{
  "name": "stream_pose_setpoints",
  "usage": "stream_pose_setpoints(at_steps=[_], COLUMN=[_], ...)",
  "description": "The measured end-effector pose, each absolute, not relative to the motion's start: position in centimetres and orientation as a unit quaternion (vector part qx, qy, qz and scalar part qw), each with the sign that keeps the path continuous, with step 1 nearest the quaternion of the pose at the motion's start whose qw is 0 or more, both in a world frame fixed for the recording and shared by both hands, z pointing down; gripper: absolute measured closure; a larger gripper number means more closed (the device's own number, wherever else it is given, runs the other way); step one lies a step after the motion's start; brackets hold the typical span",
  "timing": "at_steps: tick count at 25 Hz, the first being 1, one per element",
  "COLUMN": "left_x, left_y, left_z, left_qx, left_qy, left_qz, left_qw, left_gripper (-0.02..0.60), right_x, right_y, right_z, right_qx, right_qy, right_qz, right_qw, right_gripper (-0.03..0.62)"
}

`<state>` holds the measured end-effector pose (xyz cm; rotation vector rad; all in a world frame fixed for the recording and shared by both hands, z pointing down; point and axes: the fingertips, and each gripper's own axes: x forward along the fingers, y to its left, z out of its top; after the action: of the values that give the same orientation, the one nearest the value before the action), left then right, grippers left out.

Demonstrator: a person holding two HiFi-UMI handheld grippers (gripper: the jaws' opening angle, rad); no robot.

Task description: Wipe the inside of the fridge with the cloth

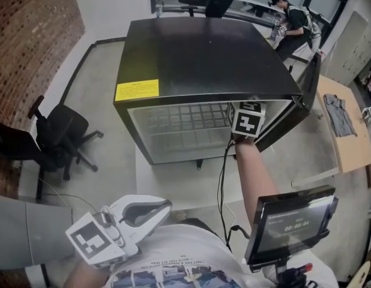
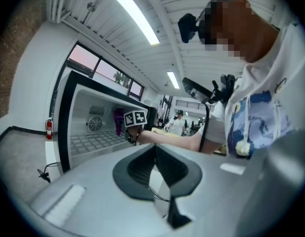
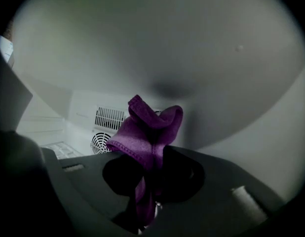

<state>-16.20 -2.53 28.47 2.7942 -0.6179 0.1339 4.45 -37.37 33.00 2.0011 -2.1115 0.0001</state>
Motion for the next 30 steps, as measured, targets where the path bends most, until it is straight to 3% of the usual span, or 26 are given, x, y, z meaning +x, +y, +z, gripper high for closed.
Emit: stream_pose_setpoints(at_steps=[16,30], left_x=[-16.7,-18.0], left_y=[-1.5,0.4], left_z=[28.9,29.1], left_qx=[0.962,0.957], left_qy=[-0.227,-0.245], left_qz=[0.055,0.052], left_qw=[0.141,0.146], left_gripper=[0.575,0.575], right_x=[0.1,-5.1], right_y=[-39.6,-38.1], right_z=[34.6,33.1], right_qx=[0.615,0.574], right_qy=[-0.775,-0.810], right_qz=[0.007,-0.024], right_qw=[0.145,0.118], right_gripper=[0.516,0.516])
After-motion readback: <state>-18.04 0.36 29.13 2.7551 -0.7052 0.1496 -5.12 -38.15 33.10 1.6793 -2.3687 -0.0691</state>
